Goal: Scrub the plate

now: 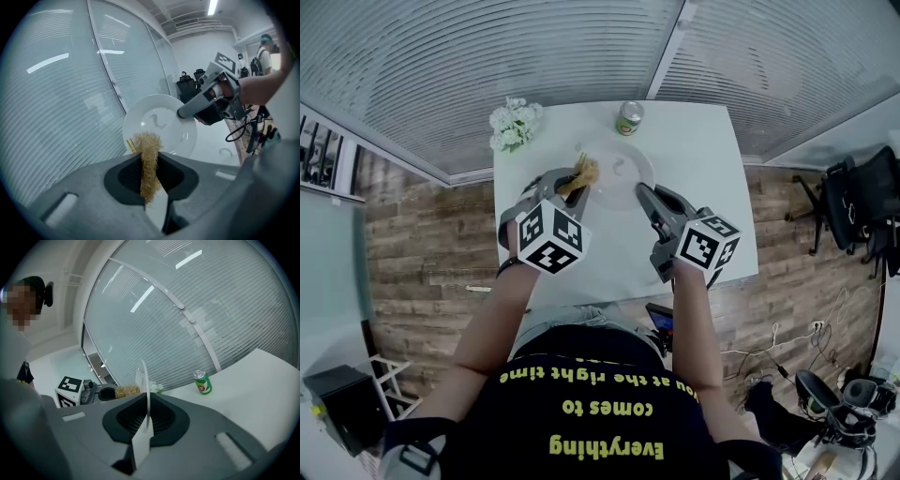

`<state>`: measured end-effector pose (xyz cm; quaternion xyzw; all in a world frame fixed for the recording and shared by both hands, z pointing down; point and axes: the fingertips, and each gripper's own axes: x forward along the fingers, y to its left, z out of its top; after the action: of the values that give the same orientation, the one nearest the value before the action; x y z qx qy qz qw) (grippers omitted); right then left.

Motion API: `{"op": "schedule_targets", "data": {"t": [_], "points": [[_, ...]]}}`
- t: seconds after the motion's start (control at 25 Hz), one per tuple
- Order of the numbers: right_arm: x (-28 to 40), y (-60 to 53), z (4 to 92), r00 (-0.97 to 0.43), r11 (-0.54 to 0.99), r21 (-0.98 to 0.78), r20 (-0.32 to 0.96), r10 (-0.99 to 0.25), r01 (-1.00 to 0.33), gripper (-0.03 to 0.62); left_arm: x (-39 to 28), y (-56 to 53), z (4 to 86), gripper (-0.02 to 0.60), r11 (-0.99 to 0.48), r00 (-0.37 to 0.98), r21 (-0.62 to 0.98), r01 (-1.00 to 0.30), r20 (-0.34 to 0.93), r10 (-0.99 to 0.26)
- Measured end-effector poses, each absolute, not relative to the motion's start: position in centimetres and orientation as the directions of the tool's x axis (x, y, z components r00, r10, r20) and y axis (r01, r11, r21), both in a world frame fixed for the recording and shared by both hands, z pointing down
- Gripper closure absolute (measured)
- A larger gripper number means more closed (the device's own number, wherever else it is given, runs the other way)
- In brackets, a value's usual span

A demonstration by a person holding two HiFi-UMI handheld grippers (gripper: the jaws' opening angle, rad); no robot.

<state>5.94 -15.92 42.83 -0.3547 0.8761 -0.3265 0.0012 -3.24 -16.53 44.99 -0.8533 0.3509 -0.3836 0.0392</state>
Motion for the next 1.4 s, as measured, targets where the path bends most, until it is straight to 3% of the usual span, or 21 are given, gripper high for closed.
{"op": "schedule_targets", "data": {"t": [0.52,1.4], "points": [[7.2,-16.2,42.1,-0.735,0.518,-0.596,0.192,-0.65,-0.614,0.58,-5.7,-17.4,45.0,0.517,-0.714,0.416,-0.341,-0.612,0.629,-0.657],[5.9,-16.3,42.6,-0.741,0.529,-0.58,0.211,-0.637,-0.62,0.58,-0.8,-15.3,46.0,0.518,-0.788,0.481,-0.324,-0.523,0.652,-0.587]]}}
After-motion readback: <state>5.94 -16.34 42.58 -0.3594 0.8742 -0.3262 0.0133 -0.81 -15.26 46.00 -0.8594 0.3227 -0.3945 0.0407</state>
